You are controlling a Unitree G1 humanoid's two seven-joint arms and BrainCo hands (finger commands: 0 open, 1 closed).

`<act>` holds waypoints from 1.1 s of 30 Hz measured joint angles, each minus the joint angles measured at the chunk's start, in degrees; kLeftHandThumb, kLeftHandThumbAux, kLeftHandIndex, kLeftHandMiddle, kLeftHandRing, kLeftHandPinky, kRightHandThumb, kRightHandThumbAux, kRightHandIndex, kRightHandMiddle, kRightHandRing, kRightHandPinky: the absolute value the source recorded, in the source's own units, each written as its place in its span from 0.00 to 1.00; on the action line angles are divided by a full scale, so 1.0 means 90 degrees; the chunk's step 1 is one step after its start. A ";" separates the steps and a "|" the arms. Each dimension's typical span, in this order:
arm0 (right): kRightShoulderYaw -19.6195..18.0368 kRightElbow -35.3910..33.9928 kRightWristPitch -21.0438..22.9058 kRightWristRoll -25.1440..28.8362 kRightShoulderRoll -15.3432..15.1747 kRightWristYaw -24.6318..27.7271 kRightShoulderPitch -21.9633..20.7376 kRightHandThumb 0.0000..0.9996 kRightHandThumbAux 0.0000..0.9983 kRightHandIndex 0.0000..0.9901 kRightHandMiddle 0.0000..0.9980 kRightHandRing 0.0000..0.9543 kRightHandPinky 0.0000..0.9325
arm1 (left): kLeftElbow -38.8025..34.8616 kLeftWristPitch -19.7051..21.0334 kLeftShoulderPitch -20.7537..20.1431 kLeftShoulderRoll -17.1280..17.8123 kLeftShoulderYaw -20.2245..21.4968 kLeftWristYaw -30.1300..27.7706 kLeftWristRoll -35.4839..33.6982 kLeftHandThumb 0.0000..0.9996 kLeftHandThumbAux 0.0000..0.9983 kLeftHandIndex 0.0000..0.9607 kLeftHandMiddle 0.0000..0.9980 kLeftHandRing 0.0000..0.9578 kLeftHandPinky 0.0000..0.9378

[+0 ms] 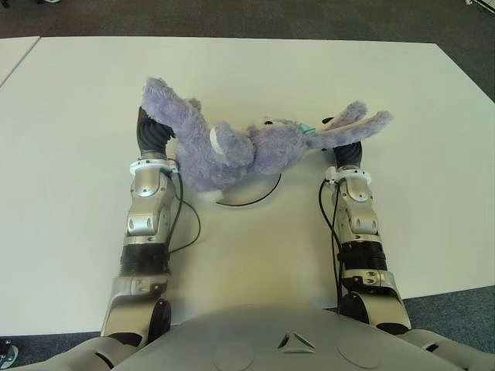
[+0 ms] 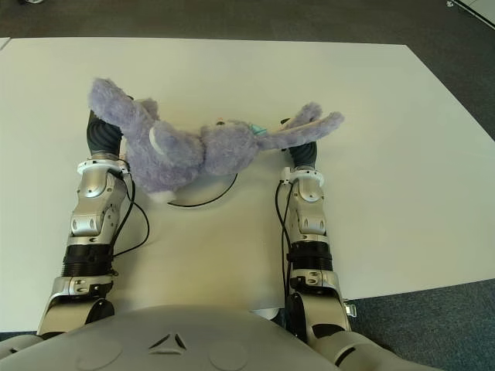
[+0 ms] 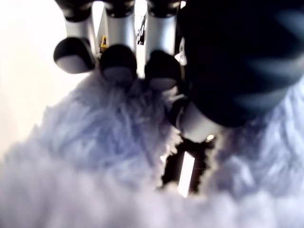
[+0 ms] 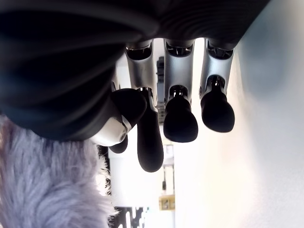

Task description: Put the doll into the plate.

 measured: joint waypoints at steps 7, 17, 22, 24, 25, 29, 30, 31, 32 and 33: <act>-0.0003 -0.0086 0.0090 0.0002 0.0006 -0.0007 0.0031 0.85 0.68 0.43 0.59 0.80 0.77 | -0.0260 -0.0008 0.0139 -0.0013 -0.0047 0.0094 0.0160 0.43 0.81 0.86 0.90 0.94 0.93; -0.0001 -0.0173 0.0155 -0.0006 0.0015 -0.0010 0.0046 0.85 0.68 0.43 0.59 0.80 0.78 | -0.0444 -0.0184 0.0325 -0.0027 -0.0109 0.0129 0.0353 0.40 0.82 0.87 0.90 0.94 0.93; -0.0001 -0.0200 0.0205 -0.0005 0.0015 -0.0009 0.0047 0.85 0.68 0.43 0.59 0.80 0.78 | -0.0461 -0.0321 0.0370 -0.0030 -0.0107 0.0139 0.0413 0.40 0.82 0.87 0.90 0.94 0.93; -0.0001 -0.0201 0.0207 -0.0005 0.0015 -0.0007 0.0046 0.85 0.68 0.43 0.59 0.80 0.78 | -0.0453 -0.0363 0.0382 -0.0030 -0.0106 0.0158 0.0428 0.40 0.82 0.87 0.90 0.94 0.93; -0.0001 -0.0199 0.0207 -0.0005 0.0015 -0.0006 0.0047 0.85 0.68 0.43 0.59 0.80 0.78 | -0.0436 -0.0385 0.0389 -0.0030 -0.0103 0.0169 0.0446 0.39 0.83 0.87 0.90 0.94 0.93; 0.0000 -0.0192 0.0207 -0.0005 0.0016 -0.0001 0.0050 0.85 0.68 0.43 0.59 0.80 0.78 | -0.0138 -0.0660 0.0381 -0.0031 -0.0051 0.0227 0.0511 0.38 0.83 0.86 0.90 0.94 0.93; 0.0001 -0.0192 0.0207 -0.0005 0.0016 -0.0001 0.0051 0.85 0.68 0.43 0.59 0.80 0.78 | -0.0086 -0.0701 0.0374 -0.0031 -0.0032 0.0252 0.0527 0.38 0.83 0.86 0.90 0.93 0.93; 0.0003 -0.0192 0.0207 -0.0012 0.0016 -0.0002 0.0050 0.85 0.68 0.43 0.59 0.80 0.78 | -0.0020 -0.0730 0.0365 -0.0032 -0.0005 0.0307 0.0563 0.38 0.83 0.86 0.89 0.93 0.93; 0.0005 -0.0193 0.0207 -0.0020 0.0016 -0.0004 0.0051 0.85 0.67 0.43 0.59 0.80 0.78 | 0.0027 -0.0761 0.0358 -0.0035 0.0021 0.0369 0.0598 0.38 0.83 0.86 0.89 0.93 0.93; 0.0008 -0.0194 0.0207 -0.0032 0.0016 -0.0006 0.0052 0.85 0.67 0.43 0.59 0.80 0.78 | 0.0080 -0.0786 0.0352 -0.0038 0.0046 0.0424 0.0627 0.37 0.83 0.86 0.89 0.93 0.93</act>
